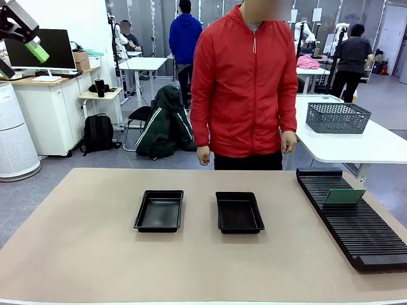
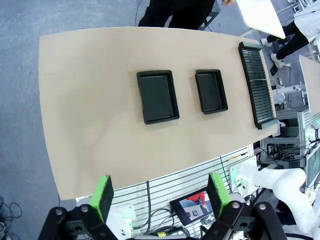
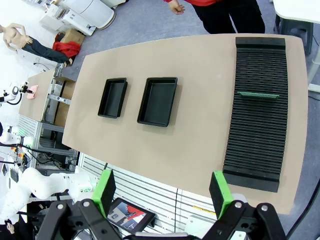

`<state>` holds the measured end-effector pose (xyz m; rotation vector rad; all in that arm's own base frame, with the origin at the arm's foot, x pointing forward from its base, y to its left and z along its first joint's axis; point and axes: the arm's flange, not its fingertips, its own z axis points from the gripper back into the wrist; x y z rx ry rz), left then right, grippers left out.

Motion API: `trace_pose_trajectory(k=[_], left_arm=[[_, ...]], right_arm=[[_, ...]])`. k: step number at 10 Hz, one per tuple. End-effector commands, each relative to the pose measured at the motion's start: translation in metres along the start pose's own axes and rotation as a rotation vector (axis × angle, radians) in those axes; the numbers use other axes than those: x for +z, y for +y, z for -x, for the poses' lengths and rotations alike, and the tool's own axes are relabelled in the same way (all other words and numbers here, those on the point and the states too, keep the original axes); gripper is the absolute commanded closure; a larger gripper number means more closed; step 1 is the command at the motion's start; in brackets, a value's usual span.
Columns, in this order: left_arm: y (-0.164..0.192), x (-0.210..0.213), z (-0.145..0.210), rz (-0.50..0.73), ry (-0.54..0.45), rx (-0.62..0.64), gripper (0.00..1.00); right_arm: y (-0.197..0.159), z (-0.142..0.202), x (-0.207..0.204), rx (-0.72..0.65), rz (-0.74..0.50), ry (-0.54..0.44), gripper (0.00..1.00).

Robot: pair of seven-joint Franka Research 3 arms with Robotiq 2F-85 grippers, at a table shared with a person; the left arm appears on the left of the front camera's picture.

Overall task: Inspect and transfer BCBs to ESD trays.
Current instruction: Pick up the Blank PCB from the PCB Rack and place it in the left ESD tray.

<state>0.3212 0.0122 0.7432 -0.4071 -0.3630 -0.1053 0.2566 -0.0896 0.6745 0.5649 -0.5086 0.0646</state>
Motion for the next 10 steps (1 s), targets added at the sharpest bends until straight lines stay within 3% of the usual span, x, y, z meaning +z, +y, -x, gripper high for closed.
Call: trace_pose_trajectory(k=[1, 7, 10], left_arm=[[0.001, 0.001, 0.001, -0.011, 0.007, 0.005, 0.0], [0.001, 0.001, 0.001, -0.011, 0.007, 0.005, 0.0], [0.001, 0.001, 0.001, -0.011, 0.007, 0.005, 0.0]], right_arm=[[0.0, 0.001, -0.001, 0.0, -0.001, 0.002, 0.0], [0.0, 0.0, 0.0, 0.0, 0.0, 0.0, 0.0], [-0.021, -0.022, -0.012, 0.161, 0.145, 0.045, 0.0]])
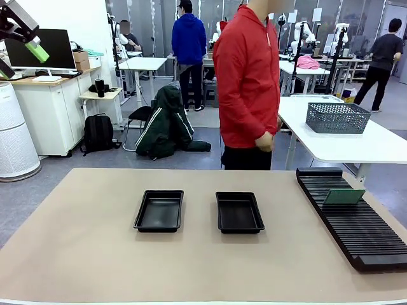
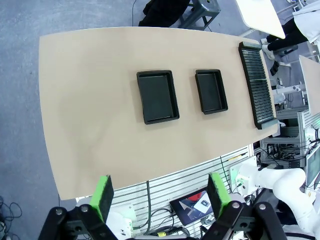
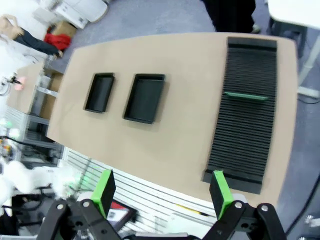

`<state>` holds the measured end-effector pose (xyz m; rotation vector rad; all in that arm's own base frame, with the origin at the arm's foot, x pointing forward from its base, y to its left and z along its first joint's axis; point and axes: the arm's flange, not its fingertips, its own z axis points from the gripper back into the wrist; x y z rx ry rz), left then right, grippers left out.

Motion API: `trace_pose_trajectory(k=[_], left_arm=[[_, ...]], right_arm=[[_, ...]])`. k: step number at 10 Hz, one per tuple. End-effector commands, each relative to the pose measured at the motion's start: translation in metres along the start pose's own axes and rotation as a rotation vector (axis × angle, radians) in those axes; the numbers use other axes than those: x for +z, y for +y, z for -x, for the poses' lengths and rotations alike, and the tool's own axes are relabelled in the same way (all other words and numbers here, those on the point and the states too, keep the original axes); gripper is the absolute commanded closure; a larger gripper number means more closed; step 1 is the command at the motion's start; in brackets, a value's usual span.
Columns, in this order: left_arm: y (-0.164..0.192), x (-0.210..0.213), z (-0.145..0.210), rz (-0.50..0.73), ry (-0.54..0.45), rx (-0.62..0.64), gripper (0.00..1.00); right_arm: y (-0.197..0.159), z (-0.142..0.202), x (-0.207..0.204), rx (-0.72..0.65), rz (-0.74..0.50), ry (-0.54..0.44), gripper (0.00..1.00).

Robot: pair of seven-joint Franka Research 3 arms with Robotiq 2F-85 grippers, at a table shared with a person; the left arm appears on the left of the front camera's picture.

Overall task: Inspect and transfer BCBs to ESD trays.
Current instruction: Pick up the Blank PCB from the PCB Rack and place it in the left ESD tray.

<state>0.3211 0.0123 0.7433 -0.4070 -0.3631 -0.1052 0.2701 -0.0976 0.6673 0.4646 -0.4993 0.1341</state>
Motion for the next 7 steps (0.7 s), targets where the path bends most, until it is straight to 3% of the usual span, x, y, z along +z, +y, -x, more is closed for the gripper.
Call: trace_pose_trajectory(k=[1, 7], left_arm=[[0.001, 0.001, 0.001, -0.01, 0.007, 0.005, 0.0], [0.001, 0.001, 0.001, -0.01, 0.007, 0.005, 0.0]], right_arm=[[-0.017, -0.019, -0.011, 0.144, 0.1, 0.019, 0.0], [-0.054, -0.043, -0.074, 0.794, 0.121, 0.219, 0.0]])
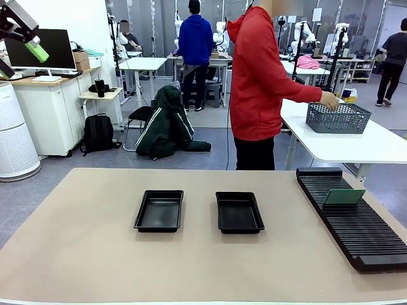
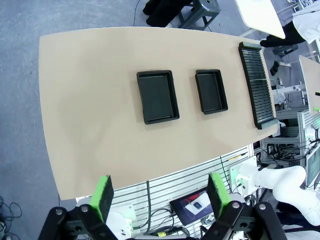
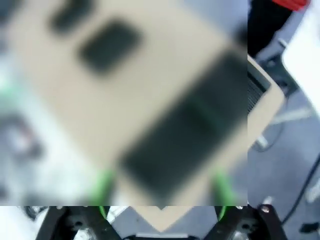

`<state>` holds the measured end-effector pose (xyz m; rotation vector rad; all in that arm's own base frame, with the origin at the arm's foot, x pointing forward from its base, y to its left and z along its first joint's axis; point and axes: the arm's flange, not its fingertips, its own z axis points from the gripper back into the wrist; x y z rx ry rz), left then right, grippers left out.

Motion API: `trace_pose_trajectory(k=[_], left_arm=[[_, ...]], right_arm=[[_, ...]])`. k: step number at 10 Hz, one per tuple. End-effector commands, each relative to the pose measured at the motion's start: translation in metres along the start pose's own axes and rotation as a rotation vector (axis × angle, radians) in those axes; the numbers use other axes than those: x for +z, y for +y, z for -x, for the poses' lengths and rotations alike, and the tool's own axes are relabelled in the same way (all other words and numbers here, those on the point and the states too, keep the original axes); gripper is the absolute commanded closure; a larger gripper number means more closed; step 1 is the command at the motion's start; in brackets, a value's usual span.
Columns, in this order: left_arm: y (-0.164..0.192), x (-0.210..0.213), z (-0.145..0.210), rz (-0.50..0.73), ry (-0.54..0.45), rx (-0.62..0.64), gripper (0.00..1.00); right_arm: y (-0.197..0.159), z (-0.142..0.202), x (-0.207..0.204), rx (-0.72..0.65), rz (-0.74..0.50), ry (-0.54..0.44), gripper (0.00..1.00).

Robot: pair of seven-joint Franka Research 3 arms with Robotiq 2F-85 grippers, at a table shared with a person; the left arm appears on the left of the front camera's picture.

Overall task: Inspect and transfer BCBs to ESD trays.
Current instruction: Pick up the Blank PCB from the PCB Rack and place it in the left ESD tray.

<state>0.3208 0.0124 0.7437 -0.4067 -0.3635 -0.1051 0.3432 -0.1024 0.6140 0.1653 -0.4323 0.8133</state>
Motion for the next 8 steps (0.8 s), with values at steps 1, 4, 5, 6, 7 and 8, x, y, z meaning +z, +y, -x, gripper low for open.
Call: trace_pose_trajectory(k=[1, 4, 5, 6, 7, 8], left_arm=[[0.001, 0.0, 0.001, -0.01, 0.007, 0.005, 0.0], [0.001, 0.0, 0.001, -0.01, 0.007, 0.005, 0.0], [0.001, 0.0, 0.001, -0.01, 0.007, 0.005, 0.0], [0.001, 0.0, 0.001, -0.01, 0.007, 0.005, 0.0], [0.001, 0.0, 0.001, -0.01, 0.007, 0.005, 0.0], [0.001, 0.0, 0.001, -0.01, 0.007, 0.005, 0.0]], right_arm=[[-0.014, -0.002, -0.015, 0.232, 0.044, 0.073, 0.0], [-0.024, -0.014, -0.051, 0.517, 0.034, 0.217, 0.0], [-0.026, -0.015, -0.063, 0.59, 0.032, 0.226, 0.0], [-0.027, -0.019, -0.074, 0.671, 0.037, 0.234, 0.0], [-0.03, -0.025, -0.086, 0.736, 0.034, 0.241, 0.0], [-0.034, -0.027, -0.096, 0.774, 0.035, 0.255, 0.0]])
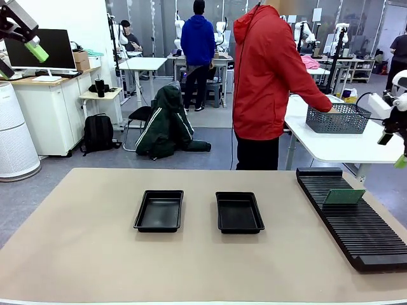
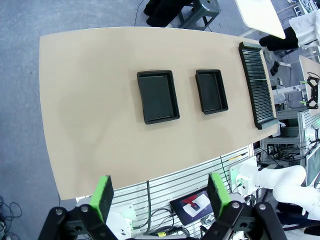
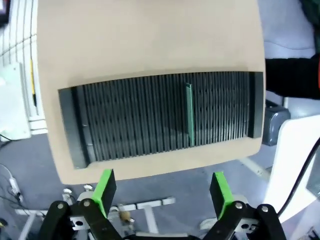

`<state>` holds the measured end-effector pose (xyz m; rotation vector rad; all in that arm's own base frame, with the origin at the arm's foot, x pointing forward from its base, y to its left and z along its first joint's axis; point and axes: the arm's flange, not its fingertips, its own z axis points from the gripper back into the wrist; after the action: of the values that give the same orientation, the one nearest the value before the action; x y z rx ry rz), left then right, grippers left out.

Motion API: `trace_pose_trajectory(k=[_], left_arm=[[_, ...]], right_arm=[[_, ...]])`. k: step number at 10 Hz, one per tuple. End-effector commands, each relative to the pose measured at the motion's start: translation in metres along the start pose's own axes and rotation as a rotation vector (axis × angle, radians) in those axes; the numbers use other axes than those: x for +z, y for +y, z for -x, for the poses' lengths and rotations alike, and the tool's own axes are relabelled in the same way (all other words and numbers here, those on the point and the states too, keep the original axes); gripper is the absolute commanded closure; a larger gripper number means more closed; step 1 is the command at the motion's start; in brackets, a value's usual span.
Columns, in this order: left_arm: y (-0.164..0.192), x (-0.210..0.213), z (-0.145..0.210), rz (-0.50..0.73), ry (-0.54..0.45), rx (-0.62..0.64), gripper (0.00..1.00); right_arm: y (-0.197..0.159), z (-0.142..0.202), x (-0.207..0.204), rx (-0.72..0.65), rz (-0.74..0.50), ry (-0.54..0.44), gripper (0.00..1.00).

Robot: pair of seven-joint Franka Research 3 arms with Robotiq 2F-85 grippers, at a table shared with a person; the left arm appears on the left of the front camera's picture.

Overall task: Inspect and transfer BCBs to ESD trays.
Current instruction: Pick up the Blank PCB from the PCB Rack and place it in the left ESD tray.

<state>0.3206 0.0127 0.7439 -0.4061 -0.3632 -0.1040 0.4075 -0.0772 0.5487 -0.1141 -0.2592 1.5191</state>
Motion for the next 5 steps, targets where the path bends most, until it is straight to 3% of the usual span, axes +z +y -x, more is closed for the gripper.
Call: trace_pose_trajectory(k=[1, 5], left_arm=[[0.001, 0.0, 0.001, -0.009, 0.007, 0.004, 0.0], [0.001, 0.0, 0.001, -0.009, 0.007, 0.004, 0.0]], right_arm=[[-0.009, 0.002, -0.02, 0.053, 0.025, 0.013, 0.0], [-0.015, 0.008, -0.072, 0.071, 0.067, -0.022, 0.0]])
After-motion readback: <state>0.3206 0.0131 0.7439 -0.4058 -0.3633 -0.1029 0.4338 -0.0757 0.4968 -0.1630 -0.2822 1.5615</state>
